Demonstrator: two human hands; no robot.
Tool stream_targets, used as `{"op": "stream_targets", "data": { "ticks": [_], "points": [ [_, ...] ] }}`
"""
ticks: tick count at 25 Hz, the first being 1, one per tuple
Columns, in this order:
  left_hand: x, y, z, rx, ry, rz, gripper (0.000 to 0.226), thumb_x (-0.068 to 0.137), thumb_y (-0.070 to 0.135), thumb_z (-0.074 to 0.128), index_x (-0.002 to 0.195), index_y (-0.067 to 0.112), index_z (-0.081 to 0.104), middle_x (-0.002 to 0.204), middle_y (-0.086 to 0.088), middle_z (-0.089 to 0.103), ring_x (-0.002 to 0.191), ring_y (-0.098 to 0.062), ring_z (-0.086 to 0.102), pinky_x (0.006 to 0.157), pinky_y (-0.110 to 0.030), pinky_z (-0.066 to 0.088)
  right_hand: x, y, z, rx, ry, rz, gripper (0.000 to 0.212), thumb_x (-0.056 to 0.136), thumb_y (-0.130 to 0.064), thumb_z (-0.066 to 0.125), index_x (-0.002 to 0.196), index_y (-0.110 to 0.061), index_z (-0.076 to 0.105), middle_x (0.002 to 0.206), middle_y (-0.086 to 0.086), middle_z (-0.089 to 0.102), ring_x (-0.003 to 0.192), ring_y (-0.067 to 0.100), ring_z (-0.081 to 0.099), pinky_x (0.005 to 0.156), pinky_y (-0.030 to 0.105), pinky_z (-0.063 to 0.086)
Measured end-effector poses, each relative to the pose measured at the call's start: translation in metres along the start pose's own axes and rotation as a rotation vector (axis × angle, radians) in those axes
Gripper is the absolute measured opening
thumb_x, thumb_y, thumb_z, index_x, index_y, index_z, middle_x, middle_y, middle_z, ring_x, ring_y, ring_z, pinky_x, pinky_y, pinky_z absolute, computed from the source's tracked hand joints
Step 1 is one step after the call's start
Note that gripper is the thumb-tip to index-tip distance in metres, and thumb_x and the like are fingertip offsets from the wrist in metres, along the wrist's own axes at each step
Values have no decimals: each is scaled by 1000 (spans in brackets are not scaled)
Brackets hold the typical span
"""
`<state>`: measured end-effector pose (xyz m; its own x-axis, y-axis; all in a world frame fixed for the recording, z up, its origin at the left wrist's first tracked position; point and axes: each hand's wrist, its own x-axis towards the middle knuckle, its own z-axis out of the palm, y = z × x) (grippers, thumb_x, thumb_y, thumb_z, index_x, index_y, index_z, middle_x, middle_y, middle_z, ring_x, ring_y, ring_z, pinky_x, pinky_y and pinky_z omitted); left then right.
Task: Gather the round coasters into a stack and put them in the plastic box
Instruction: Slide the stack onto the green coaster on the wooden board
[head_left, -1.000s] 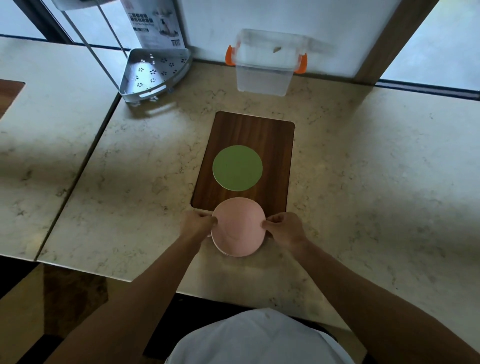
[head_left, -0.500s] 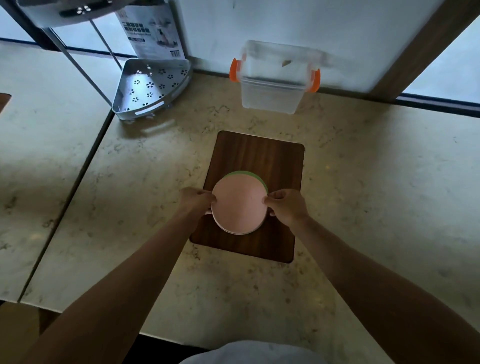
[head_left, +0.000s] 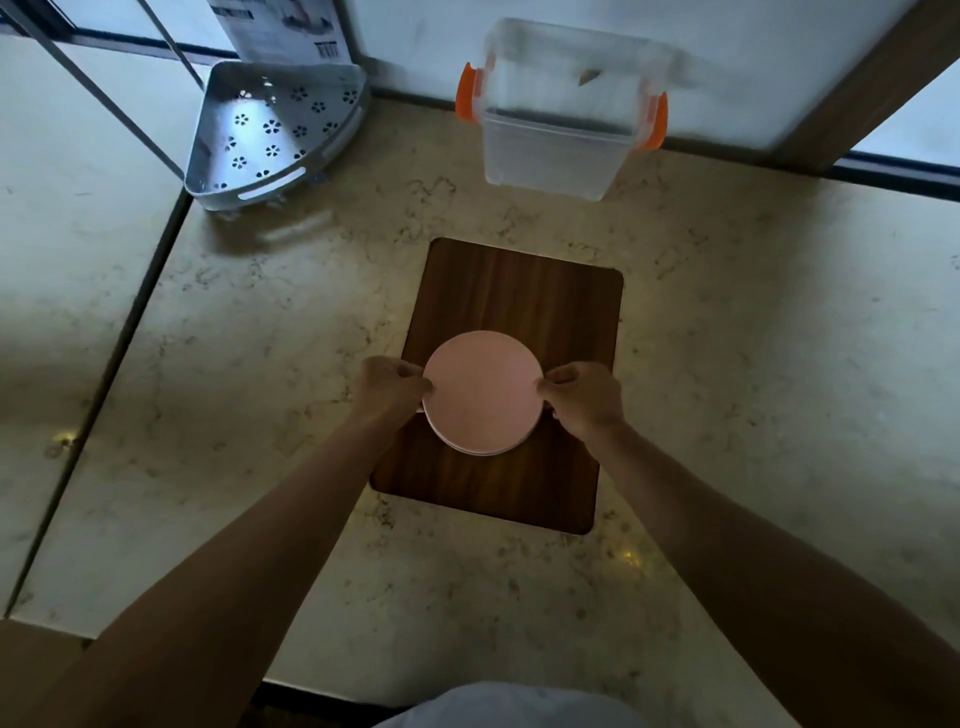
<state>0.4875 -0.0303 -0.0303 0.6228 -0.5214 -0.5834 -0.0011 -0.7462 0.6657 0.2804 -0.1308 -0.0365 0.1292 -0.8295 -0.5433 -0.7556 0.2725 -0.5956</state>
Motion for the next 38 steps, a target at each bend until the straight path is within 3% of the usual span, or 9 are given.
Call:
{"op": "stream_targets", "data": {
  "ticks": [5, 11, 19, 23, 26, 28, 30, 32, 38],
  "points": [
    [1, -6, 3, 128, 26, 54, 13, 73, 6, 71, 79, 17, 72, 85, -10, 73, 76, -28, 72, 76, -50, 61, -3, 2, 5, -76, 73, -76, 25, 88, -32, 71, 103, -12, 73, 103, 5, 74, 84, 12, 63, 68, 23, 45],
    [-8, -9, 15, 226, 119, 193, 23, 76, 14, 70, 97, 7, 75, 86, -6, 69, 74, -19, 62, 68, -30, 50, -11, 0, 11, -182, 160, -126, 29, 91, -34, 68, 109, -11, 72, 107, 5, 75, 96, 19, 69, 75, 22, 45],
    [-10, 3, 22, 259, 82, 124, 19, 63, 13, 60, 49, 6, 49, 51, -4, 43, 55, -27, 52, 51, -30, 38, -18, -5, 17, -128, 175, -51, 28, 94, -30, 63, 111, -11, 74, 109, 5, 75, 98, 20, 70, 77, 22, 44],
    [-3, 10, 18, 250, 72, -9, 15, 71, 8, 72, 82, 0, 65, 81, -14, 64, 75, -32, 65, 64, -39, 57, -17, -8, 20, -114, 140, 10, 24, 93, -27, 62, 77, -11, 72, 78, 4, 69, 66, 15, 59, 53, 18, 37],
    [3, 11, 13, 185, 38, -85, 24, 68, 10, 75, 89, 3, 67, 87, -12, 66, 81, -31, 66, 59, -34, 53, -12, -9, 20, -77, 117, 83, 41, 91, -23, 63, 52, -15, 53, 55, -1, 53, 48, 11, 50, 44, 20, 29],
    [6, 11, 9, 152, 20, -78, 11, 67, 6, 76, 71, 6, 65, 76, -11, 66, 74, -31, 67, 61, -39, 57, -10, -10, 20, -66, 109, 111, 43, 88, -23, 65, 49, -17, 50, 51, -2, 52, 44, 9, 49, 44, 20, 30],
    [9, 11, 6, 93, 6, -77, 12, 69, 2, 74, 76, 5, 64, 80, -14, 66, 75, -30, 68, 71, -46, 62, -8, -12, 21, -69, 103, 116, 41, 87, -24, 67, 49, -17, 51, 52, -2, 54, 45, 9, 52, 44, 20, 32],
    [10, 11, 5, 14, -14, -98, 20, 73, 1, 73, 91, 2, 64, 93, -18, 67, 78, -30, 69, 69, -44, 62, -7, -13, 22, -61, 92, 126, 39, 86, -27, 68, 51, -17, 53, 54, -1, 57, 47, 10, 54, 45, 20, 33],
    [8, 13, 4, -4, -59, -59, 9, 80, 5, 70, 73, 9, 66, 89, -18, 71, 73, -26, 70, 57, -33, 60, -5, -10, 16, 133, 27, 146, 22, 83, -22, 68, 62, -15, 68, 66, 4, 67, 65, 19, 66, 58, 31, 56]
  ]
}}
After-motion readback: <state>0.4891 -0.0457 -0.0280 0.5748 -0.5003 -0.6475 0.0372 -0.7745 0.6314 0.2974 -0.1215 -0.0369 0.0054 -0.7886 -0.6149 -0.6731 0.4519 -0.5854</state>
